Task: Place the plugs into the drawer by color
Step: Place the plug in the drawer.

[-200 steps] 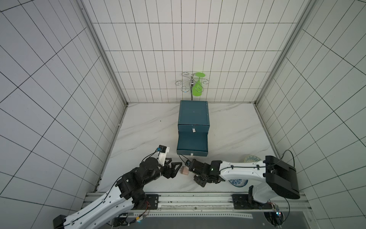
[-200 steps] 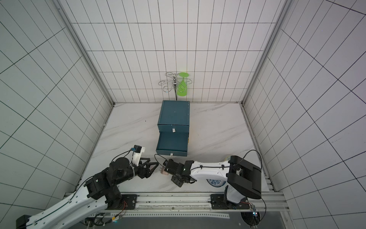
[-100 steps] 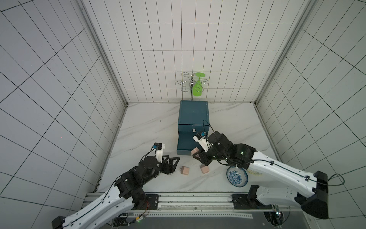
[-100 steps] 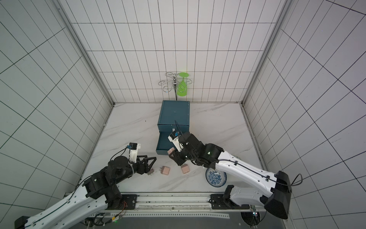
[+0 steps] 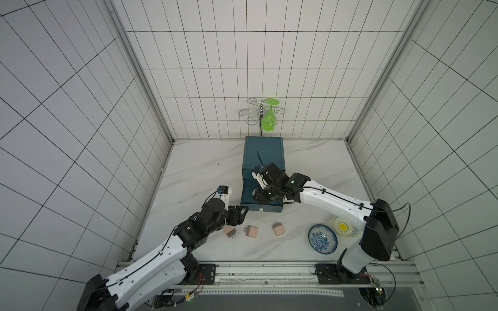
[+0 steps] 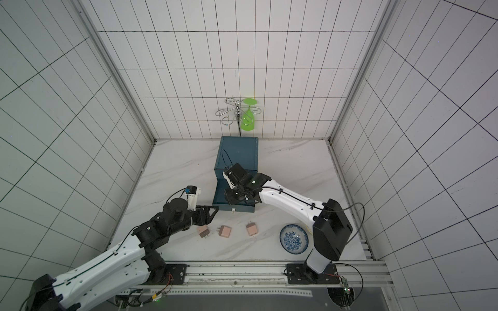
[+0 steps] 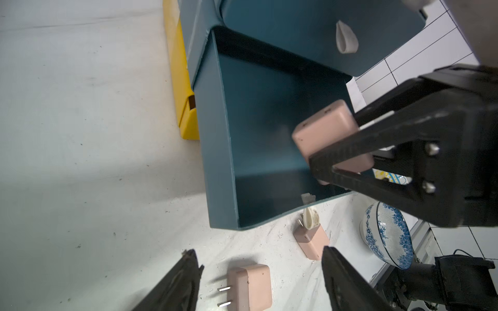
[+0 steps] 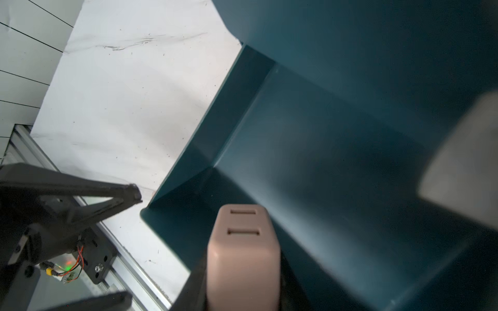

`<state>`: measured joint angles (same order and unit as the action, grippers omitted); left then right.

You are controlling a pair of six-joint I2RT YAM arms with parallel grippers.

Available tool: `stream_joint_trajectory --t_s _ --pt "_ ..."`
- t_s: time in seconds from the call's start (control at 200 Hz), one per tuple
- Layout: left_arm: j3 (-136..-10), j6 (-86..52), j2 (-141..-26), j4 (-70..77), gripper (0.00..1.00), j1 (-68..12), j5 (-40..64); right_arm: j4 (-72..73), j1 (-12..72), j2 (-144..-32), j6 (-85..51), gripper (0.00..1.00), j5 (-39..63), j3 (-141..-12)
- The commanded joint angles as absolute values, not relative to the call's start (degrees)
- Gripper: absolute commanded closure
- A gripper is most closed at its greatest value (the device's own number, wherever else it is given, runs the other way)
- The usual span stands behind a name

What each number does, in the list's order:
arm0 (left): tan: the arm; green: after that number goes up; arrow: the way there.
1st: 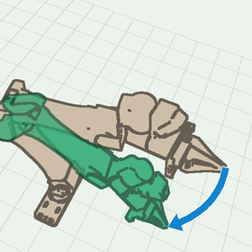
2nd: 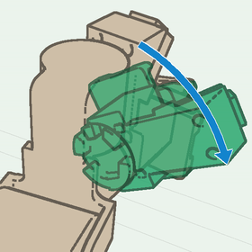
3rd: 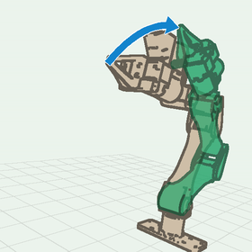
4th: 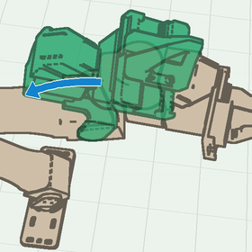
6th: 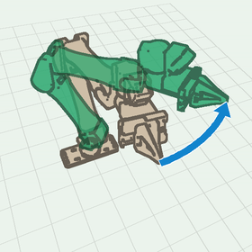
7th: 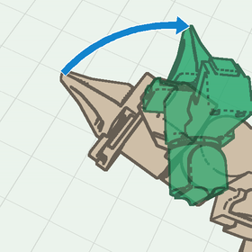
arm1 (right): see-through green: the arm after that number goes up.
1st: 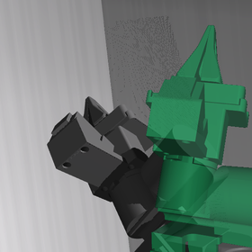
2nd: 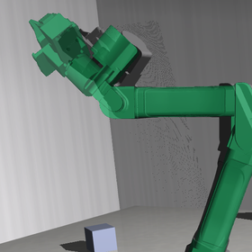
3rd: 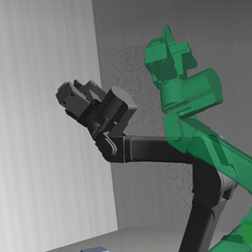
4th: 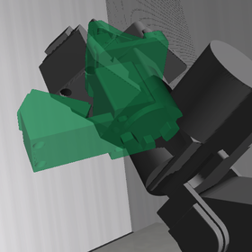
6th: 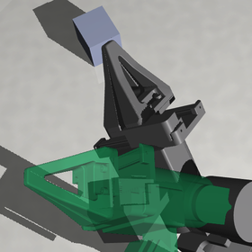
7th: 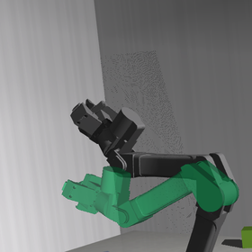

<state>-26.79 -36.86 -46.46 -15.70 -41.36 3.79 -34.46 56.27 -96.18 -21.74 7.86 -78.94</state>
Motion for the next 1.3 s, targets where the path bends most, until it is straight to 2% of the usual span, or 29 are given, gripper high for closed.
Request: stream_joint_trajectory --t_s 0.0,0.36,0.54,0.61,0.77,1.104,1.299 --pt "-28.2 -35.3 -48.5 -12.7 0.27 -41.0 6.3 -35.9 56.4 -100.1 -21.1 0.75 6.8 -84.0" --pt "-28.4 -34.3 -49.1 -12.1 0.27 -41.0 8.5 -33.9 55.9 -106.0 -21.4 0.71 10.1 -85.8" --pt "-28.3 -34.1 -49.8 -11.4 0.27 -41.0 8.8 -32.2 55.3 -105.3 -21.4 0.59 11.4 -83.4" --pt "-28.3 -33.8 -50.3 -11.2 0.27 -41.0 9.4 -32.2 55.3 -105.2 -21.5 0.50 10.9 -82.9" --pt "-28.5 -33.6 -50.9 -11.5 0.27 -41.0 9.5 -33.6 54.6 -104.5 -22.0 0.47 9.2 -82.2" --pt "-28.9 -32.9 -46.6 -15.7 0.29 -41.0 5.6 -38.5 58.8 -90.0 -20.8 0.46 -1.3 -77.5" --pt "-27.0 -32.9 -42.6 -15.3 0.30 -41.0 6.5 -40.7 66.0 -75.4 -24.5 0.46 -11.6 -66.7"
